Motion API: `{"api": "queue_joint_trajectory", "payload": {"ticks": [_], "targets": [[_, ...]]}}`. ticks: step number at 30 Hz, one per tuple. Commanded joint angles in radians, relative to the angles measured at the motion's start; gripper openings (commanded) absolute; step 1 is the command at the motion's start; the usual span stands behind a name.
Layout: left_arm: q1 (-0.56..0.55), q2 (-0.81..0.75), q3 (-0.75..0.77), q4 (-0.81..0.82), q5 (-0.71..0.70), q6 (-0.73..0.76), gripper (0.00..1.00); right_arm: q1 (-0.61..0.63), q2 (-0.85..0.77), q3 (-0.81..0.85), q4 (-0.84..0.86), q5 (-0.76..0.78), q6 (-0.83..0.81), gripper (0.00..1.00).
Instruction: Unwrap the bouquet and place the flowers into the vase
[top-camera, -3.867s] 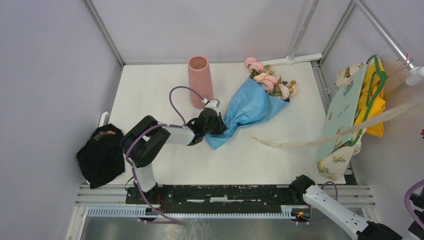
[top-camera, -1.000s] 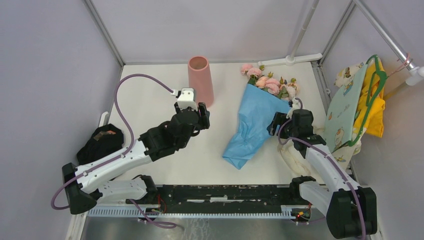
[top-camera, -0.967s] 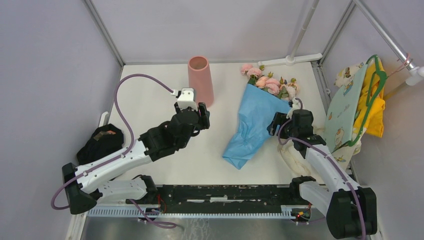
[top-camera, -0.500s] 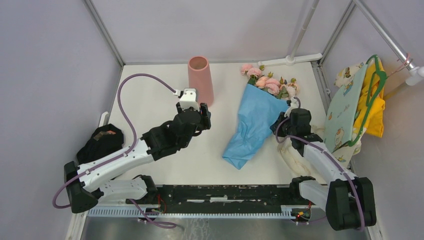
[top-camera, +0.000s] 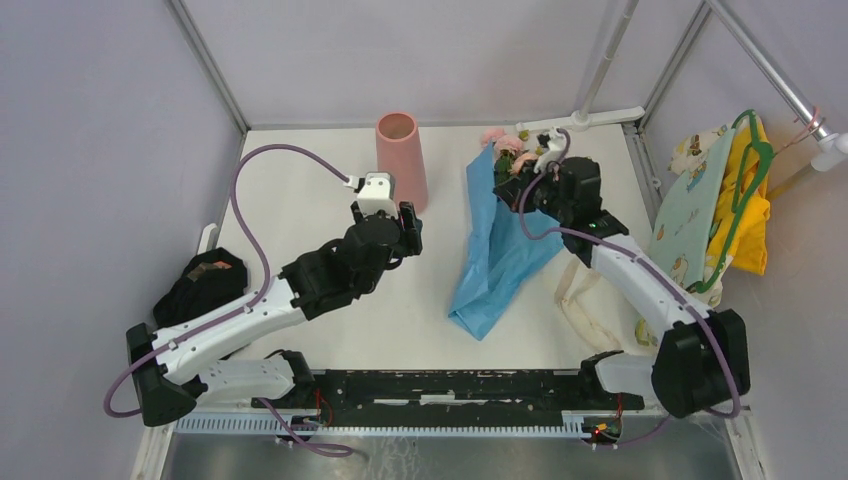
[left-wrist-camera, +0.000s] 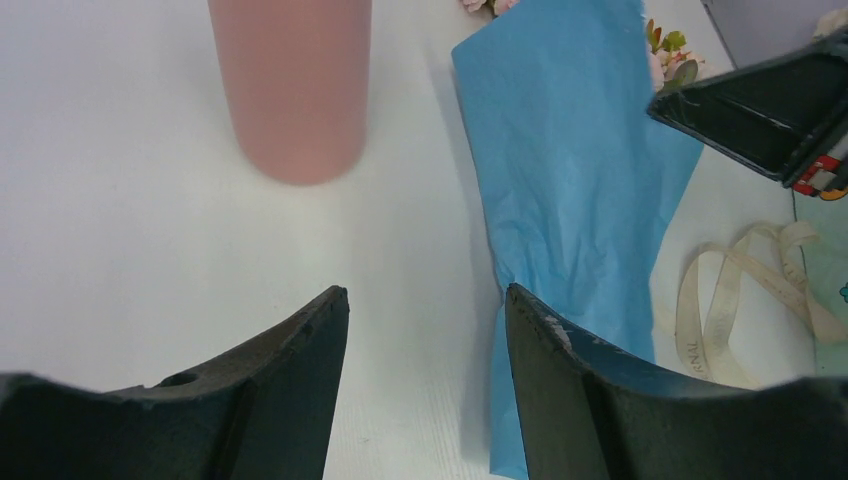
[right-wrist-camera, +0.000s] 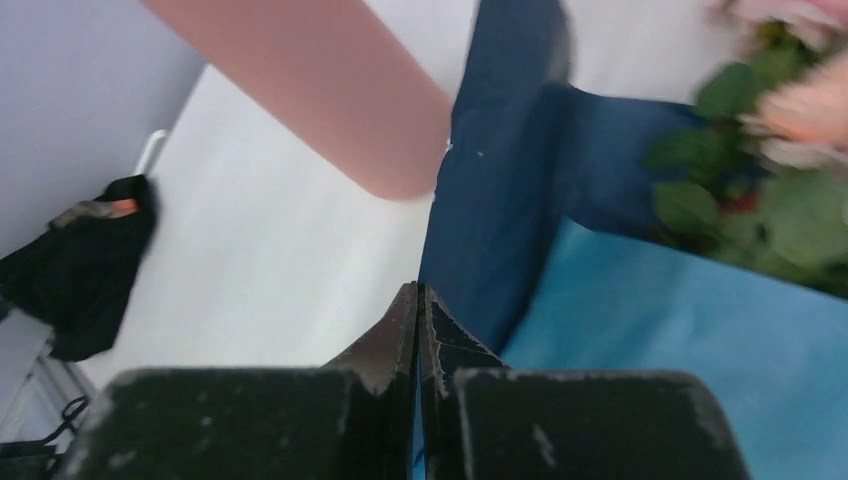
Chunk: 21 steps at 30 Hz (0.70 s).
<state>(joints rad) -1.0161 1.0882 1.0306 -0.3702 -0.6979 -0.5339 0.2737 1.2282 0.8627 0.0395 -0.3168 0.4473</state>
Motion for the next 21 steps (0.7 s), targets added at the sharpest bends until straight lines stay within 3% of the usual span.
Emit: {"api": "queue_joint_trajectory", "payload": {"ticks": [1,7,17,21], "targets": [[0.002,-0.011,0.044,0.011,-0.030,0.008,0.66,0.110,0.151,0.116,0.118,-0.083,0.047,0.04],[0.002,-0.026,0.042,-0.021,-0.069,0.000,0.66,0.234,0.378,0.207,0.205,-0.130,0.074,0.07],[0.002,-0.046,0.040,-0.031,-0.088,-0.017,0.66,0.288,0.615,0.273,0.455,-0.307,0.182,0.14],[0.003,-0.049,0.039,-0.031,-0.066,-0.022,0.65,0.291,0.633,0.271,0.549,-0.343,0.221,0.28]]}}
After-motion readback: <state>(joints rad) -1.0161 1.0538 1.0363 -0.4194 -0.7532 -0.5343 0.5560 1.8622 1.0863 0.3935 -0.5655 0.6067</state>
